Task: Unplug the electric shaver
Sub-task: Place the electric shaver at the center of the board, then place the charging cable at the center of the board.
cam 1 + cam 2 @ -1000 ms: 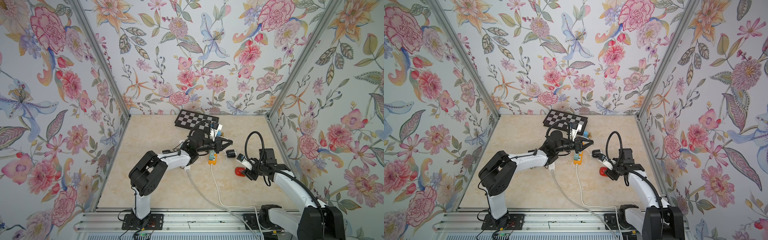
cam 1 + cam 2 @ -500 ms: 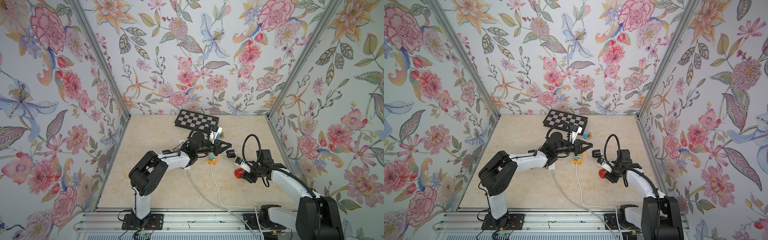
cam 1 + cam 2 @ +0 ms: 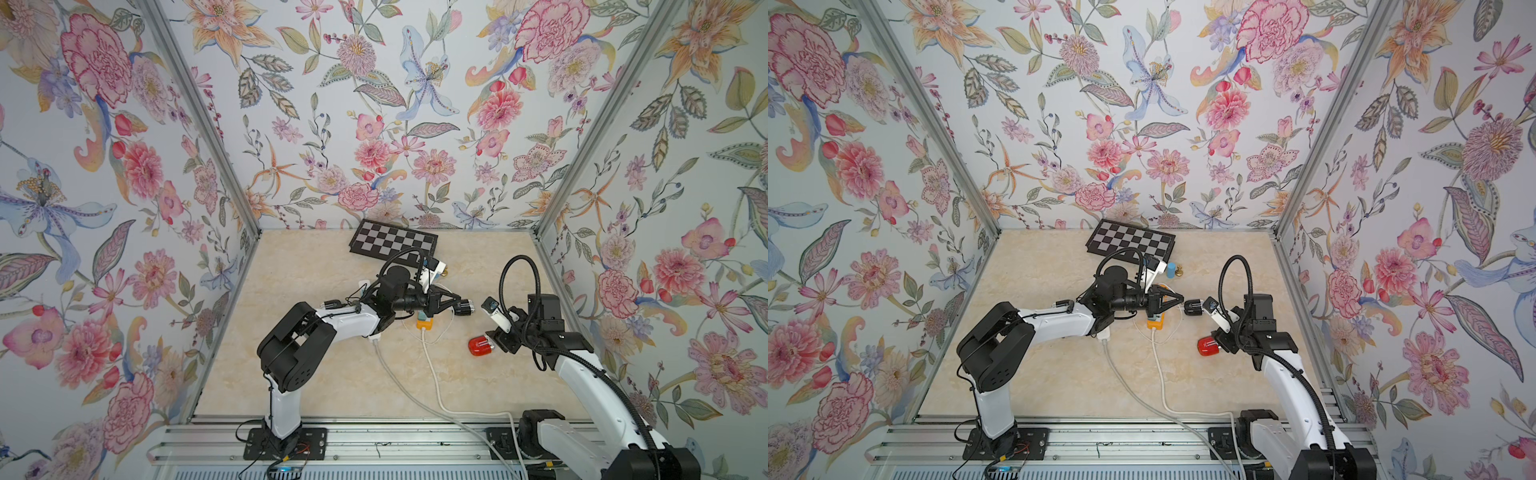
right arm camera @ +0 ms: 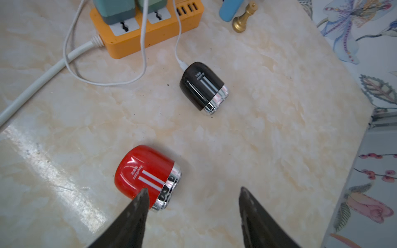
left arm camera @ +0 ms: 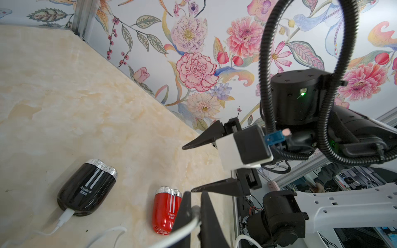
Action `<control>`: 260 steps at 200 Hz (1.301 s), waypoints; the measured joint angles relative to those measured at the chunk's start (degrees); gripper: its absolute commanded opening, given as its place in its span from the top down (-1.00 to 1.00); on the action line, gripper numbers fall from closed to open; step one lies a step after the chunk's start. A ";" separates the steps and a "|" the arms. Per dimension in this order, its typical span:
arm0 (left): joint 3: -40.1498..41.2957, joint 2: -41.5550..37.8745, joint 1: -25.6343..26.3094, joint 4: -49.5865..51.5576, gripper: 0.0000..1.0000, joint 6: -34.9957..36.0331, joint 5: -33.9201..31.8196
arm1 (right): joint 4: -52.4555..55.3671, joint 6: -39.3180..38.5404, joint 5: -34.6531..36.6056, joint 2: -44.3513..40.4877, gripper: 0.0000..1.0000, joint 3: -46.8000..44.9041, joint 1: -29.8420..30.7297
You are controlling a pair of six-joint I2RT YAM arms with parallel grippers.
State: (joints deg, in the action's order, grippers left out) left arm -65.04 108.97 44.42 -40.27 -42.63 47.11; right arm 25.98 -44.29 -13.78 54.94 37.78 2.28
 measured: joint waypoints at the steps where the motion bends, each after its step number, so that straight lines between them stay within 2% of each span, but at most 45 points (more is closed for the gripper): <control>1: 0.00 0.00 0.00 0.15 1.00 0.07 0.07 | -0.02 0.11 0.02 -0.09 -0.35 0.07 -0.09; 60: -4.46 0.79 6.10 9.64 1.00 6.36 0.66 | -0.11 7.82 1.44 -3.65 -0.33 6.40 -11.39; 119: -9.92 8.76 12.96 20.83 1.00 13.97 -1.84 | -4.44 15.21 5.79 -5.70 -0.36 7.10 -11.80; 168: -12.96 13.81 15.06 27.63 1.00 17.29 -3.69 | -9.29 18.47 8.31 -5.40 -0.35 4.28 -12.04; 185: -14.56 14.93 15.17 29.22 0.72 18.27 -4.00 | -10.25 18.67 8.57 -5.29 -0.38 4.26 -11.80; 195: -14.73 15.15 15.28 29.62 0.38 18.71 -4.04 | -10.78 18.67 8.74 -5.27 -0.40 4.26 -11.47; 202: -14.78 15.17 15.32 30.14 0.22 18.91 -4.04 | -10.95 18.67 8.81 -5.22 -0.42 4.26 -11.23; 254: -16.24 15.13 15.50 34.51 -0.52 22.45 -4.52 | -11.28 19.93 8.87 -5.25 -0.49 4.26 -10.93; 260: -16.74 15.10 15.50 35.39 -0.72 23.30 -4.81 | -11.26 20.20 8.79 -5.29 -0.49 4.26 -10.93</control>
State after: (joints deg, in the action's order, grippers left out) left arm -81.78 124.07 59.92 -4.89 -19.33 42.30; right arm 14.72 -24.10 -4.99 49.65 42.04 -8.64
